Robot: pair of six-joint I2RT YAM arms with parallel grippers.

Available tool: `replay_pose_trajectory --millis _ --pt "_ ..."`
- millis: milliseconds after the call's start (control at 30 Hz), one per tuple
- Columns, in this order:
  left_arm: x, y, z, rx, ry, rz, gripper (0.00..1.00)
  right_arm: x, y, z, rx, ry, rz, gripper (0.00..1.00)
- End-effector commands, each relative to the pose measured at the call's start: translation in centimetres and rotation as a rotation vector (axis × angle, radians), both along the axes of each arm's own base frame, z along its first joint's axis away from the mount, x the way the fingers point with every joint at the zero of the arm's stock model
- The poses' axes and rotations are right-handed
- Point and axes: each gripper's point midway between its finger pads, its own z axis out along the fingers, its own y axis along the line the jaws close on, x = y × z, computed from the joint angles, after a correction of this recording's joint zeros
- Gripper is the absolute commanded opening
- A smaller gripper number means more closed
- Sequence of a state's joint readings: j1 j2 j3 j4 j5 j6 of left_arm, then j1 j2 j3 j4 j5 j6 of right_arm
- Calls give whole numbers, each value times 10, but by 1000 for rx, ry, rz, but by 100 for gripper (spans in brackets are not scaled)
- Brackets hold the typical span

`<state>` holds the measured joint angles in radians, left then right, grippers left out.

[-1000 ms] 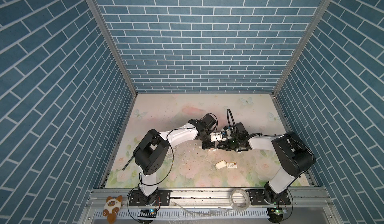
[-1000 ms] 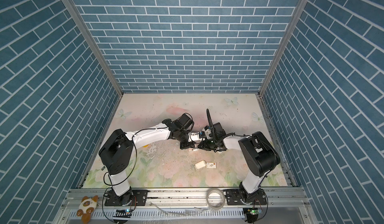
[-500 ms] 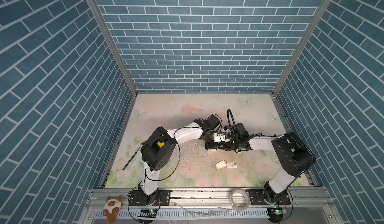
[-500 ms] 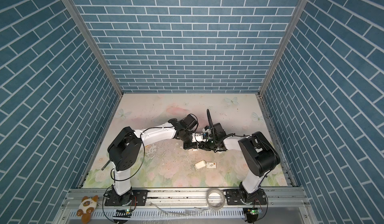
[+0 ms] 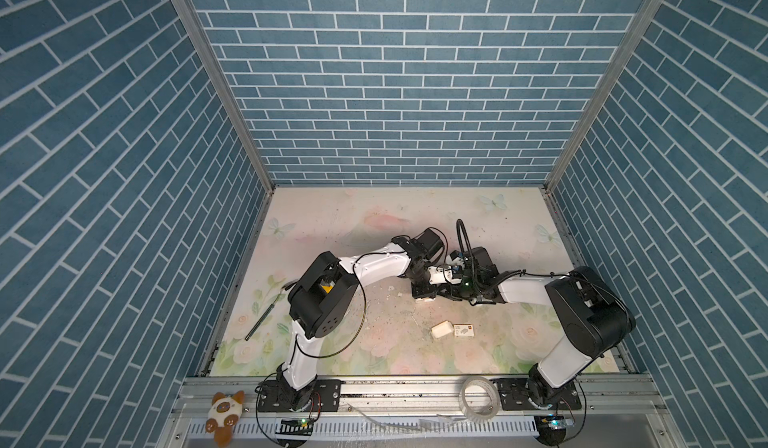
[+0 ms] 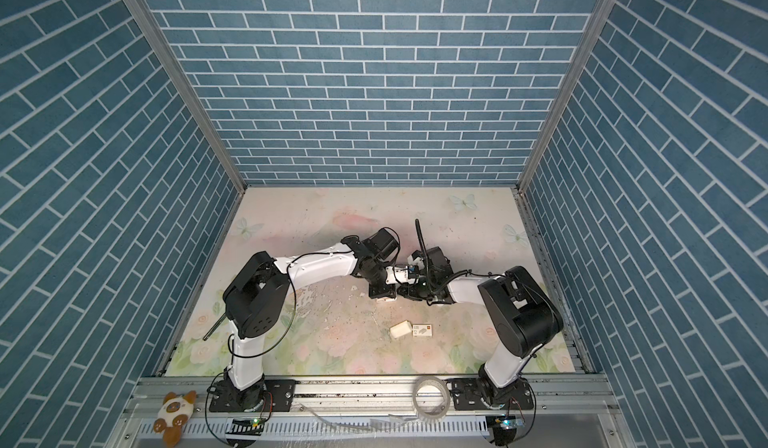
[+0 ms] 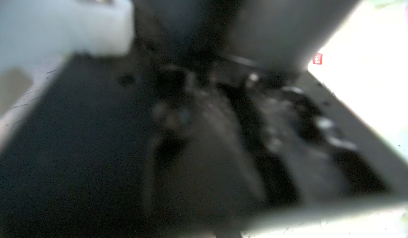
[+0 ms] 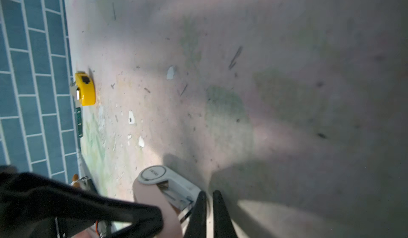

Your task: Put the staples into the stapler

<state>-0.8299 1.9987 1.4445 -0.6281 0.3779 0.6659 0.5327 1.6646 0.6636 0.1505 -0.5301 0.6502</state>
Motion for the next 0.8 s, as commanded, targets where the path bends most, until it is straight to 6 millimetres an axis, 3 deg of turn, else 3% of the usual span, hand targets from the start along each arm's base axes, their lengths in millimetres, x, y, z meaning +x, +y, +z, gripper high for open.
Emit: replay_pose_trajectory --millis 0,367,767 --pt "-23 23 -30 138 90 -18 11 5 -15 -4 -81 -20 -70 10" --pt "-26 27 -32 152 103 -10 10 19 -23 18 -115 -84 -122 11" --pt "-25 26 -30 124 81 -1 9 6 -30 39 -114 -96 -107 11"
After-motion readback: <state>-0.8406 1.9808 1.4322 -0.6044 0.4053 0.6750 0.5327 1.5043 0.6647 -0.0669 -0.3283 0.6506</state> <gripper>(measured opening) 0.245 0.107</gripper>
